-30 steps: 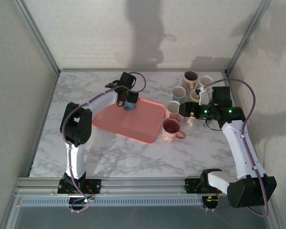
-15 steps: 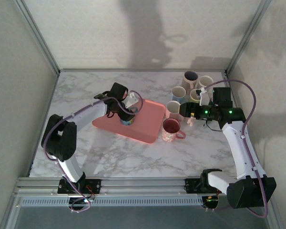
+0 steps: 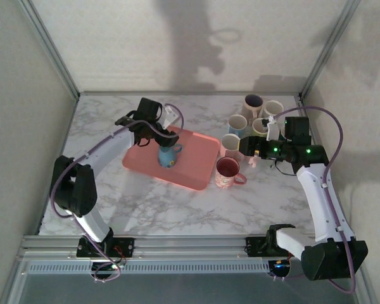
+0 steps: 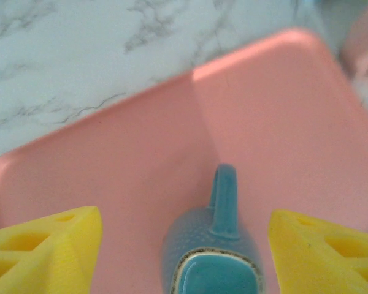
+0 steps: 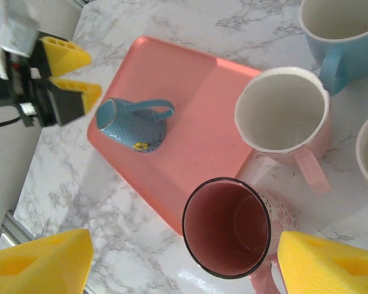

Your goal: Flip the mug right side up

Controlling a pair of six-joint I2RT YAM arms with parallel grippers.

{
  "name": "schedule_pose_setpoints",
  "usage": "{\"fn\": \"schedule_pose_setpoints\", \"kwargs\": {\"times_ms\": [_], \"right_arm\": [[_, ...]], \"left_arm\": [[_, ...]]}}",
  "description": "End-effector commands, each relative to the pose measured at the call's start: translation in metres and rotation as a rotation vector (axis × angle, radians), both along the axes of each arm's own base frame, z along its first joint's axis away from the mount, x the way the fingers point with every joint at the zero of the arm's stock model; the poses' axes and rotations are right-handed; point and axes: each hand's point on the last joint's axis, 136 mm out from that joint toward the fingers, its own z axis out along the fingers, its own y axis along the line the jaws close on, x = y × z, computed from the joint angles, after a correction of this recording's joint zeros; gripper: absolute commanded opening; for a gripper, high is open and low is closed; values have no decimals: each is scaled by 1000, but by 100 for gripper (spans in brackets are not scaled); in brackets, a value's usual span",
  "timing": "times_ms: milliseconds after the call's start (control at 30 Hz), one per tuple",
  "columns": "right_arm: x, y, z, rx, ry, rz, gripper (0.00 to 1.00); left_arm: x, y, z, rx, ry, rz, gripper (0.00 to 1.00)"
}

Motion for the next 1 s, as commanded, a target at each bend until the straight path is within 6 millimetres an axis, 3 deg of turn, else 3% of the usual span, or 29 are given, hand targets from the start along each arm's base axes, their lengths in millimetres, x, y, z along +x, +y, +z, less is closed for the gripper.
{"fn": "schedule_pose_setpoints", "kwargs": {"times_ms": [0,167,333,500,733,867,967], "right_arm": [[-4,-1,-2,17,19,-16,80],[0,1,-2,29,17,-4,79],[0,3,-4,45,18,5,79],[-2,4,-7,62,21,5,79],[-5,4,-6,68,18,6,79],[-4,3,-5,70,20,3,79],[-2,3,-6,69,24,0,79]], "left_arm": [[-4,1,63,-252,83,310,68],[-41,-30,69,-466,258,512,52],[-63,-56,59,-626,374,654,24],[-75,-67,19,-549,426,738,2],[-74,-56,-37,-487,447,820,0],[-71,-56,-60,-462,471,825,0],[-67,-44,-73,-423,467,858,0]]}}
